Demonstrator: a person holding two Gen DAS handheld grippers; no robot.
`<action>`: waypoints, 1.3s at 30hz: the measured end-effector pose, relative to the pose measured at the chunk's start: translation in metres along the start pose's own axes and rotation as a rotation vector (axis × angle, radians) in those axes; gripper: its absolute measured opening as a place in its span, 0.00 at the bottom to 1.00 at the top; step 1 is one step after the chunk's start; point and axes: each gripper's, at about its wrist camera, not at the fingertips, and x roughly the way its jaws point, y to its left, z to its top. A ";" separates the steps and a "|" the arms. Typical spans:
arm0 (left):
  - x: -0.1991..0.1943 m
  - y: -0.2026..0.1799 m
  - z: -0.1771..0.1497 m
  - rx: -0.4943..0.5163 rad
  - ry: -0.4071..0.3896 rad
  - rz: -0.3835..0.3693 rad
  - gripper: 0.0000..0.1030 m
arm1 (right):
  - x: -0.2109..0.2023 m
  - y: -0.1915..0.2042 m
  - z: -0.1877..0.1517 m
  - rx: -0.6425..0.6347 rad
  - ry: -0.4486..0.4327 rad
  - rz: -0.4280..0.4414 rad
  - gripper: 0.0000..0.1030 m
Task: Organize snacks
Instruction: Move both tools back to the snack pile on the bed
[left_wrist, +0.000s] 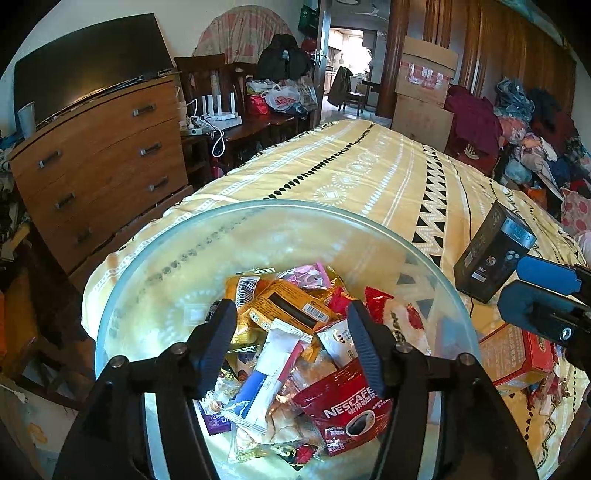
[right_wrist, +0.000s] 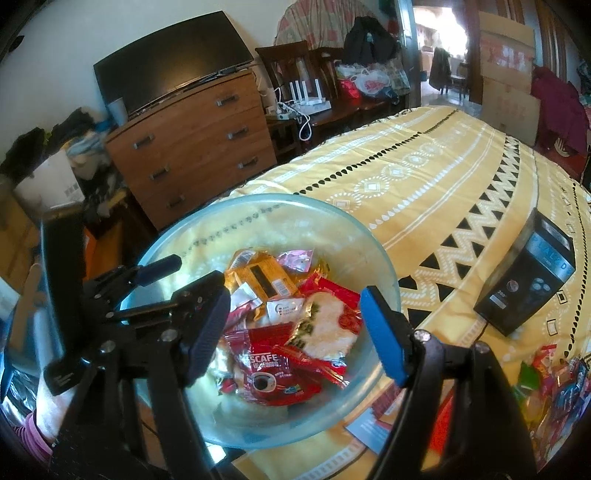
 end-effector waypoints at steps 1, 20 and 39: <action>-0.001 0.000 0.000 0.000 -0.001 0.002 0.61 | -0.001 0.000 0.000 0.000 -0.003 -0.003 0.72; -0.058 -0.053 -0.007 0.070 -0.181 -0.021 0.86 | -0.084 -0.018 -0.053 0.039 -0.190 -0.039 0.76; -0.073 -0.353 -0.128 0.657 -0.061 -0.653 0.88 | -0.191 -0.164 -0.293 0.494 -0.089 -0.338 0.82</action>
